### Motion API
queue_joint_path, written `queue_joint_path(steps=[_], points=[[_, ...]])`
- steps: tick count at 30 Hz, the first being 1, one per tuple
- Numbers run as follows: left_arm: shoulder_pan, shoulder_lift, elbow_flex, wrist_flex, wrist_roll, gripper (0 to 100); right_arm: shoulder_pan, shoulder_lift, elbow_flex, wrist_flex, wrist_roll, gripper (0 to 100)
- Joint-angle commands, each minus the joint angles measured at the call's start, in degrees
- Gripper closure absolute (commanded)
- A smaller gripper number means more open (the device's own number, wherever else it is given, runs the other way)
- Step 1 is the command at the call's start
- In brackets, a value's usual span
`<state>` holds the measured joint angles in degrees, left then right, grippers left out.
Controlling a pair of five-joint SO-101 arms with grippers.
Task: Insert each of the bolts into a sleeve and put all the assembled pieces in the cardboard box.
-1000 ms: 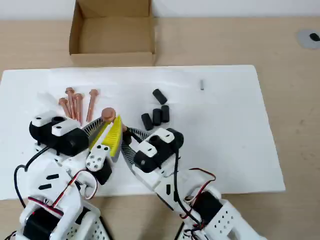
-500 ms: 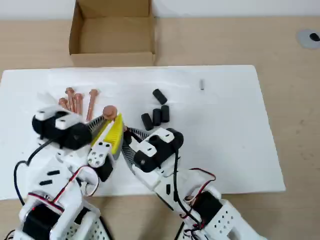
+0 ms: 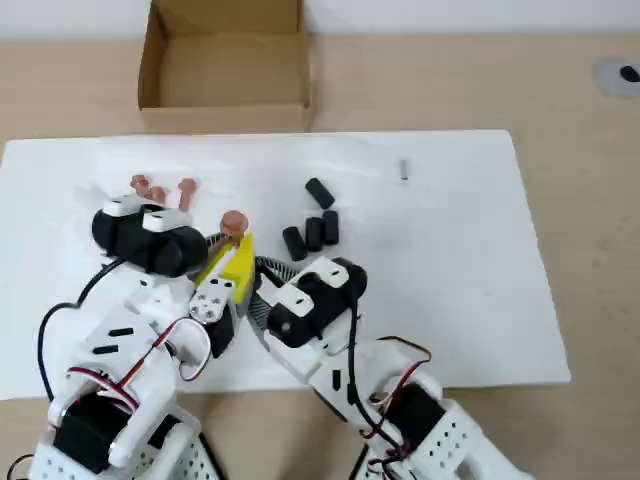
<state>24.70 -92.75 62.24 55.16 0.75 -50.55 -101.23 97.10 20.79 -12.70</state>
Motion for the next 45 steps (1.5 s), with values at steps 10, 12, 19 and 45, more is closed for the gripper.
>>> queue_joint_path(steps=[10, 12, 19, 45], points=[[-4.92, 0.48, -6.42, 6.07, 4.48, 87, 0.4, -1.19, -0.04, -0.26, -0.18, 98.9], [-6.07, 0.57, -7.91, 8.26, 4.48, 86, 1.45, -1.19, -0.04, -0.26, -0.18, 98.9], [-6.42, 0.66, -14.33, 16.44, 4.22, 85, 5.49, -1.19, -0.04, -0.44, -0.18, 98.9], [-42.55, 61.23, -30.51, 1.49, 3.16, 85, 21.32, 58.15, -46.73, -10.99, 5.54, 98.9]])
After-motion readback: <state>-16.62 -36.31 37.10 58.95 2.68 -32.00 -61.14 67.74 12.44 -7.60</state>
